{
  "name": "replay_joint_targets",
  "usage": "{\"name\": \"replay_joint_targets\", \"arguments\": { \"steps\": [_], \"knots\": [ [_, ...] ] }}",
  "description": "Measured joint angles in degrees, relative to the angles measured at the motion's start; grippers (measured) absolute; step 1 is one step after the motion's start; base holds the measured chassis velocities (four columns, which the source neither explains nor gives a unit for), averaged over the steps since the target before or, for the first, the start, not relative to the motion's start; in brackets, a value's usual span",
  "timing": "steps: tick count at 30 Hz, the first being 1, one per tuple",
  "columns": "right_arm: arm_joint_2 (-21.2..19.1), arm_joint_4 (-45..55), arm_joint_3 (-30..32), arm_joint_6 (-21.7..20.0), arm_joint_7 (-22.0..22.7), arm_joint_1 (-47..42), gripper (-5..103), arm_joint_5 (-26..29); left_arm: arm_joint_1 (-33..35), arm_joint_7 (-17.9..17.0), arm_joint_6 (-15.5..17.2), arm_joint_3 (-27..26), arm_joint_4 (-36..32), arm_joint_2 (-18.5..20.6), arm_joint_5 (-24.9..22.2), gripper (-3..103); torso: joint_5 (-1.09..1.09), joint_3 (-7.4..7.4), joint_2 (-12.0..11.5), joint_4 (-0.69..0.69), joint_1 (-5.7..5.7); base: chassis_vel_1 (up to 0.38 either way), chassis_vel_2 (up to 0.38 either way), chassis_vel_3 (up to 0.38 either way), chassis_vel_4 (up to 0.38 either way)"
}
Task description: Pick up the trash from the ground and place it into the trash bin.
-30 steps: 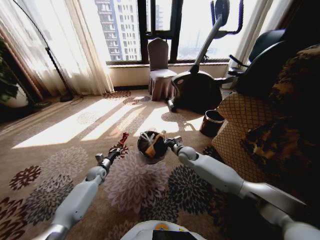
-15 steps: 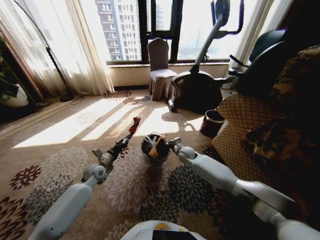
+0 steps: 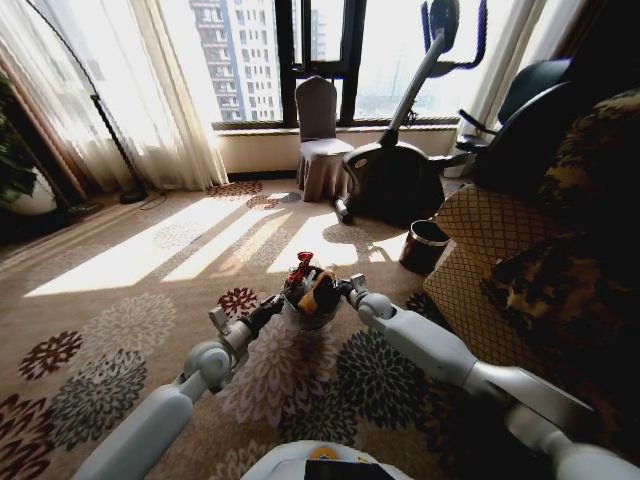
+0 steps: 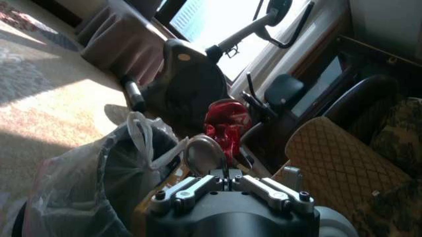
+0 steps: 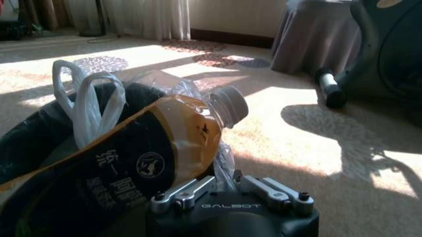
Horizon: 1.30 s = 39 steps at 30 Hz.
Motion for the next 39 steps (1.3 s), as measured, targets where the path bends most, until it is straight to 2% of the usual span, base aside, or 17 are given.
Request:
{"name": "replay_joint_targets", "arguments": {
  "steps": [3,9,12,13,16,20,23,25,26,27,28,30,34,35,38,39],
  "knots": [
    [-0.1,0.6,0.0,0.0,0.2,0.1,0,0.3,0.4,-1.4,-0.1,0.6,0.2,0.0,2.2,2,0.01,0.0,0.0,0.0,0.0,0.0,0.0,0.0,0.0],
    [-0.8,2.3,0.0,0.0,1.0,0.0,0,1.0,-0.9,-5.3,0.7,1.8,1.4,-0.3,1.8,2,0.01,0.0,0.0,0.0,0.0,0.0,0.0,0.0,0.0],
    [-1.8,4.3,-0.1,-0.2,1.6,-0.4,0,1.7,-2.3,-10.5,2.5,2.8,2.5,-1.0,0.3,2,0.01,0.0,0.0,-0.02,0.0,0.0,0.0,0.0,0.0],
    [-1.8,4.3,-0.1,-0.2,1.6,-0.4,0,1.7,-2.3,-10.5,2.5,2.8,2.5,-1.0,0.3,2,0.01,0.0,0.0,-0.02,0.0,0.0,0.0,0.0,0.0],
    [-2.5,5.8,-0.2,-0.5,2.0,-0.7,0,2.1,-2.9,-14.4,4.3,3.2,2.6,-1.3,-0.2,2,0.01,0.0,0.0,0.0,0.0,0.0,0.0,0.0,0.0],
    [-2.6,6.2,-0.2,-0.6,2.1,-0.8,0,2.2,-2.9,-15.0,5.2,3.3,2.5,-1.4,0.5,-1,0.01,0.0,0.0,0.0,0.0,0.0,0.0,0.0,0.0],
    [-2.7,6.7,-0.2,-0.7,2.3,-0.8,0,2.3,-2.7,-14.5,5.5,2.5,2.4,-1.4,1.1,15,0.01,0.0,0.0,0.0,0.0,0.0,0.0,0.0,0.0],
    [-2.8,6.9,-0.3,-0.7,2.3,-0.8,0,2.3,-2.7,-14.3,5.4,2.3,2.3,-1.4,1.1,15,0.02,0.0,0.0,0.01,0.0,0.0,0.0,0.0,0.0],
    [-3.1,7.1,-0.3,-0.8,2.3,-0.8,0,2.4,-2.6,-13.9,5.4,1.9,2.0,-1.4,1.0,25,0.02,0.0,0.0,0.01,0.0,0.0,0.0,0.0,0.0],
    [-3.1,7.1,-0.3,-0.8,2.3,-0.8,0,2.4,-2.6,-13.9,5.4,1.9,2.0,-1.4,1.0,25,0.02,0.0,0.0,0.01,0.0,0.0,0.0,0.0,0.0],
    [-3.2,7.2,-0.3,-0.8,2.3,-0.9,0,2.4,-2.6,-13.8,5.4,1.6,1.8,-1.4,1.0,30,0.01,0.0,0.0,0.0,0.0,0.0,0.0,0.0,0.0],
    [-3.5,7.4,-0.3,-0.9,2.3,-0.9,0,2.5,-2.7,-13.7,5.3,1.4,1.6,-1.4,1.0,30,0.0,0.0,0.0,-0.02,0.0,0.0,0.0,0.0,0.0],
    [-3.8,7.8,-0.3,-0.9,2.3,-1.0,0,2.6,-2.8,-12.5,4.2,0.7,0.9,-1.4,0.7,52,0.0,0.0,0.0,0.0,0.0,0.0,0.0,0.0,0.0],
    [-3.8,7.8,-0.3,-0.9,2.3,-1.0,0,2.6,-2.8,-12.5,4.2,0.7,0.9,-1.4,0.7,52,0.0,0.0,0.0,0.0,0.0,0.0,0.0,0.0,0.0],
    [-3.8,7.7,-0.4,-0.5,2.3,-1.4,0,2.5,-2.7,-11.2,3.0,-0.9,-0.6,-1.2,-0.3,69,0.01,0.0,0.0,0.0,0.0,0.0,0.0,0.0,0.0],
    [-3.8,7.7,-0.4,-0.5,2.3,-1.4,0,2.5,-2.7,-11.2,3.0,-0.9,-0.6,-1.2,-0.3,69,0.01,0.0,0.0,0.0,0.0,0.0,0.0,0.0,0.0]
  ]
}}
